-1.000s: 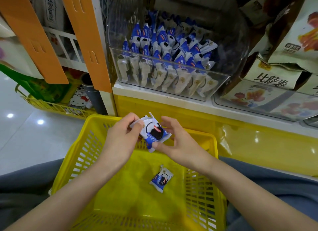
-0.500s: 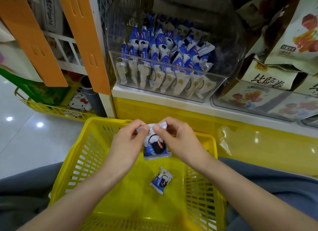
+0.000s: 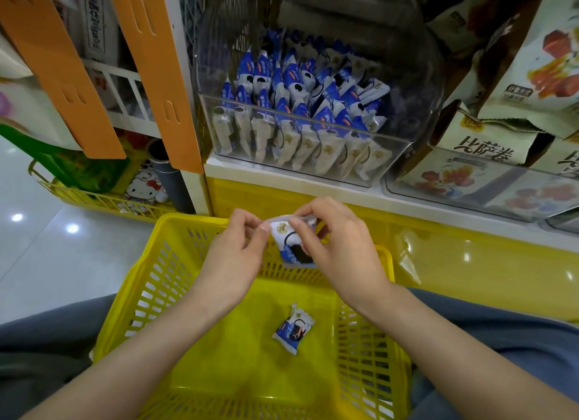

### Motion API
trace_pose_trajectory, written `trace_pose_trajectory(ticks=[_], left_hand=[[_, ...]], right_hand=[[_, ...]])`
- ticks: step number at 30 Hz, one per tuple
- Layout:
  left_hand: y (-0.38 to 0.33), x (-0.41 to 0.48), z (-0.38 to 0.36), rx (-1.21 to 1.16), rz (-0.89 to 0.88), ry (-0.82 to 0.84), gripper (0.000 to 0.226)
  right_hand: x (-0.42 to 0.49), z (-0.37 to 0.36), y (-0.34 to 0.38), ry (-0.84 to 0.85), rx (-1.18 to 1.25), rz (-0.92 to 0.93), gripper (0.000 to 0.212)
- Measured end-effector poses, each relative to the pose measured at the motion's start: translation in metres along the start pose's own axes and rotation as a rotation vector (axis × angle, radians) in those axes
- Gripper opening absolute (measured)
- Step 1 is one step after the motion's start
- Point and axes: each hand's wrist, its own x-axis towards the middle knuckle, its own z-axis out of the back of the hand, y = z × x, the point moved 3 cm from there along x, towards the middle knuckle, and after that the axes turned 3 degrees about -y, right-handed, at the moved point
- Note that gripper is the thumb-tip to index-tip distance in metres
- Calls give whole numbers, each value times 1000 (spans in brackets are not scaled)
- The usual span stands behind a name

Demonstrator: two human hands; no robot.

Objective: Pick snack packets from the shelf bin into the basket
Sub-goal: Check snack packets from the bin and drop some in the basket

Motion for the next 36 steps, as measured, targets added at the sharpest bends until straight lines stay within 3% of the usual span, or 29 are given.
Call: trace_pose_trajectory(ticks=[2, 4, 7, 11, 19, 21, 25, 29, 32, 36], left_hand=[[3, 2, -1, 3, 102, 40, 27], [4, 5, -3, -143, 298, 112, 44], [0, 7, -4, -366, 492, 163, 51], [-1, 8, 3, -569, 425, 99, 33], [-10, 5, 6, -556, 244, 61, 23], [-10, 5, 7, -455, 231, -6, 22], [-11, 5, 6, -370, 180, -47, 20], [-13, 1, -2, -351, 110, 69, 21], [-11, -1, -3, -217, -10, 13, 21], [-14, -7, -5, 26, -207, -17, 38]], right_hand=[[2, 4, -1, -62, 72, -42, 7], [2, 5, -1, -79, 138, -39, 6], [-1, 1, 4, -25, 125, 86, 6], [-6, -7, 5, 40, 44, 226, 11], [-6, -7, 4, 112, -29, 283, 14], [-7, -7, 6, 105, 63, 164, 19], [-2, -6, -1, -17, 310, -281, 34], [-2, -16, -12, 223, 764, -749, 31], [-4, -17, -9, 249, 888, -799, 21], [-2, -16, -10, 162, 841, -798, 24]])
